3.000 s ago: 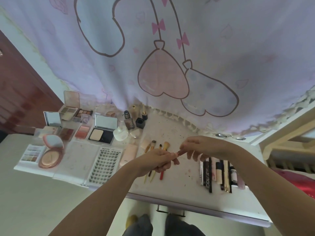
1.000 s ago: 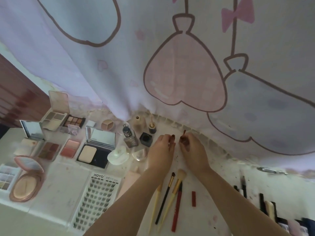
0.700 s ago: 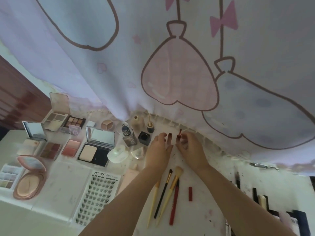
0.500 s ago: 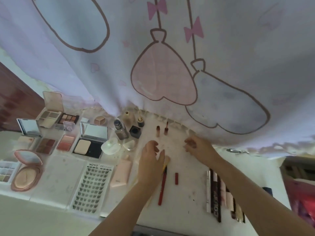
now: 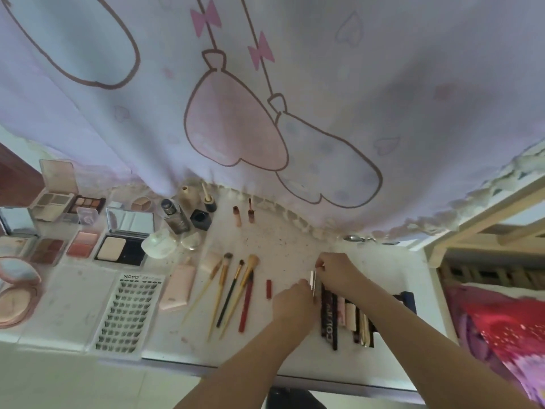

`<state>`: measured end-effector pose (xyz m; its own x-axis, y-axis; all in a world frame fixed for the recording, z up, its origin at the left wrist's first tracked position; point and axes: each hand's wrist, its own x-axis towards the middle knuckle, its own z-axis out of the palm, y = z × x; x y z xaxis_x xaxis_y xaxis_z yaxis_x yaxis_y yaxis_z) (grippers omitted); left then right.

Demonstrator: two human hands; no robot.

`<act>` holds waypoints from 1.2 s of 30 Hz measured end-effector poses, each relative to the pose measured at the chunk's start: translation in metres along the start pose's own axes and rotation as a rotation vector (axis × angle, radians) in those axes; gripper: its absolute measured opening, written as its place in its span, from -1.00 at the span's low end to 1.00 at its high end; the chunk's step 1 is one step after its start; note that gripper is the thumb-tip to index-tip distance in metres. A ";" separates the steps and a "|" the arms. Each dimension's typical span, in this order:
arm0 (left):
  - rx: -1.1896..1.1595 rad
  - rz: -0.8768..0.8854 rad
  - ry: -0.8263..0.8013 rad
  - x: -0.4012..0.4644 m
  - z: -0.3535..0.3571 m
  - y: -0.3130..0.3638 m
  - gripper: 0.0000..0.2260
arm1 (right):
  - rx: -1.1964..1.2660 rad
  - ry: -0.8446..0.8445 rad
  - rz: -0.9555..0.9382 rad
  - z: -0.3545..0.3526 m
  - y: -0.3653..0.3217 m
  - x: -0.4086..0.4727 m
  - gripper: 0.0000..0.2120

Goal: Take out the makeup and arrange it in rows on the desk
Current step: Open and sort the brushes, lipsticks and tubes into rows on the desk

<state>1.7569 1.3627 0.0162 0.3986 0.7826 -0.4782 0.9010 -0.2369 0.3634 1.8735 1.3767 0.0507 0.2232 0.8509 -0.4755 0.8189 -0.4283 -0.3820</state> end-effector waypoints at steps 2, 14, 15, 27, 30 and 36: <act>-0.021 -0.008 0.005 -0.002 -0.003 -0.002 -0.76 | -0.011 0.005 -0.008 0.000 -0.001 -0.001 -0.77; -0.363 0.285 0.034 -0.048 -0.067 -0.058 -0.81 | 0.465 -0.288 -0.177 -0.032 -0.042 -0.037 -0.76; -0.487 0.262 -0.038 -0.050 -0.074 -0.063 -0.80 | 0.499 -0.300 -0.195 -0.032 -0.046 -0.041 -0.79; -0.348 0.285 -0.080 -0.059 -0.116 -0.090 -0.80 | 0.175 -0.388 -0.244 -0.047 -0.071 -0.049 -0.62; -0.428 0.252 -0.100 -0.057 -0.118 -0.097 -0.81 | 0.360 -0.440 -0.274 -0.052 -0.069 -0.050 -0.84; -0.357 0.298 -0.140 -0.058 -0.126 -0.094 -0.82 | 0.241 -0.478 -0.248 -0.053 -0.078 -0.053 -0.67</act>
<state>1.6274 1.4124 0.1108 0.6715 0.6197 -0.4062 0.6390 -0.2069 0.7409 1.8259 1.3807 0.1481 -0.2687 0.7272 -0.6317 0.6601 -0.3385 -0.6706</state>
